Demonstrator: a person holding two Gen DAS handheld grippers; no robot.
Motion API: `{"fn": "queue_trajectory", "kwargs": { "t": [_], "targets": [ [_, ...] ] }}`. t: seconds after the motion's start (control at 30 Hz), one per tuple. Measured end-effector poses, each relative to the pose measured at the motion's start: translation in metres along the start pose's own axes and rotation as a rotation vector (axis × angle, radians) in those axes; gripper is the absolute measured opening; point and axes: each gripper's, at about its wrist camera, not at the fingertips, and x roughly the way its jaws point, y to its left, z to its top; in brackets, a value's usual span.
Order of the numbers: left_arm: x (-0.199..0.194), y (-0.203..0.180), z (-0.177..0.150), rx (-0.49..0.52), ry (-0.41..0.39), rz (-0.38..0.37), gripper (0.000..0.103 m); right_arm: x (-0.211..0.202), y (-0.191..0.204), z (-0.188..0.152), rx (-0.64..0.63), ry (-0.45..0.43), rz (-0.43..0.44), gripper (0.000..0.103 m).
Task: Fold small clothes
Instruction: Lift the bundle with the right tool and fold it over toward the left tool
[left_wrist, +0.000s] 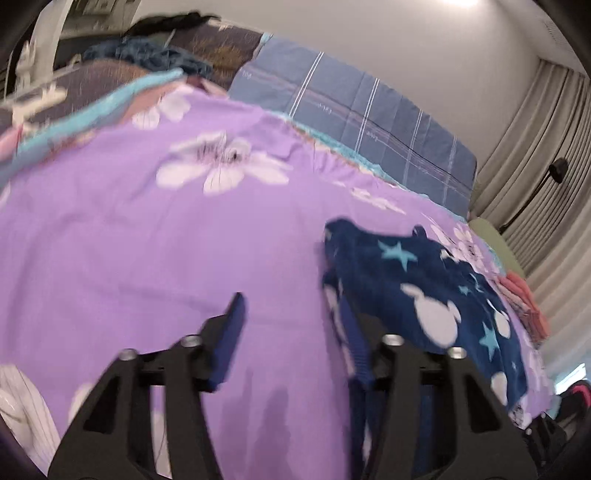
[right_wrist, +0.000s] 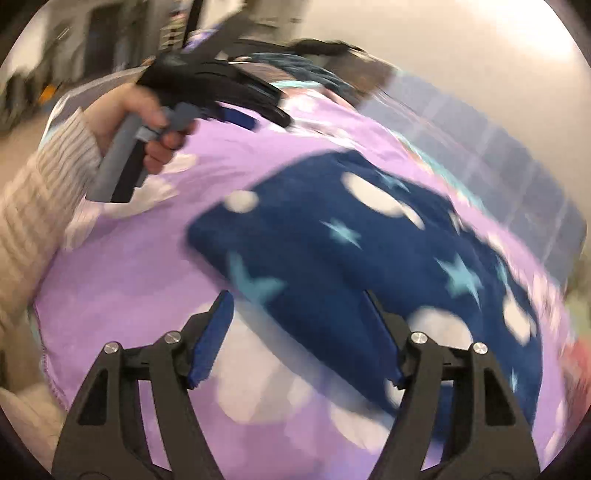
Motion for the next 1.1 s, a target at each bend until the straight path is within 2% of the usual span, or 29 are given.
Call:
{"fn": "queue_trajectory", "kwargs": {
  "t": [0.07,0.13,0.2,0.27,0.4,0.53,0.63,0.7,0.8,0.83,0.87,0.93,1.1],
  "targets": [
    [0.0,0.005,-0.005,-0.015,0.015,-0.034,0.039,0.009,0.023,0.011,-0.096,0.007,-0.025,0.071],
    [0.0,0.005,-0.007,-0.006,0.021,-0.041,0.039,0.021,0.035,0.017,-0.173,0.052,-0.053,0.071],
    [-0.001,0.006,-0.009,-0.002,0.021,-0.067,0.039,0.031,0.044,0.011,-0.274,0.113,-0.109,0.071],
    [0.003,0.006,-0.012,0.001,0.015,-0.093,0.039,0.028,0.046,0.004,-0.344,0.122,-0.14,0.072],
    [0.014,0.009,-0.02,-0.032,0.006,-0.157,0.041,0.03,0.048,-0.003,-0.398,0.139,-0.166,0.072],
    [0.03,0.023,-0.023,-0.128,0.052,-0.195,0.043,0.041,0.06,0.004,-0.44,0.087,-0.211,0.072],
    [0.03,0.033,-0.025,-0.173,0.044,-0.243,0.043,0.048,0.073,0.015,-0.457,0.033,-0.22,0.072],
    [0.03,0.035,-0.026,-0.187,0.045,-0.259,0.043,0.053,0.077,0.018,-0.466,0.011,-0.23,0.067],
    [0.03,0.036,-0.026,-0.199,0.044,-0.276,0.043,0.056,0.073,0.024,-0.41,0.019,-0.185,0.043],
    [0.03,0.037,-0.026,-0.205,0.045,-0.282,0.043,0.056,0.071,0.025,-0.384,0.024,-0.163,0.029],
    [0.03,0.038,-0.026,-0.211,0.044,-0.289,0.043,0.053,0.067,0.026,-0.366,0.012,-0.154,0.02],
    [0.03,0.04,-0.025,-0.219,0.043,-0.299,0.043,0.045,0.059,0.031,-0.323,-0.02,-0.135,0.016],
    [0.031,0.04,-0.024,-0.227,0.051,-0.33,0.043,0.018,0.003,0.046,-0.025,-0.072,0.012,0.014]
  ]
}}
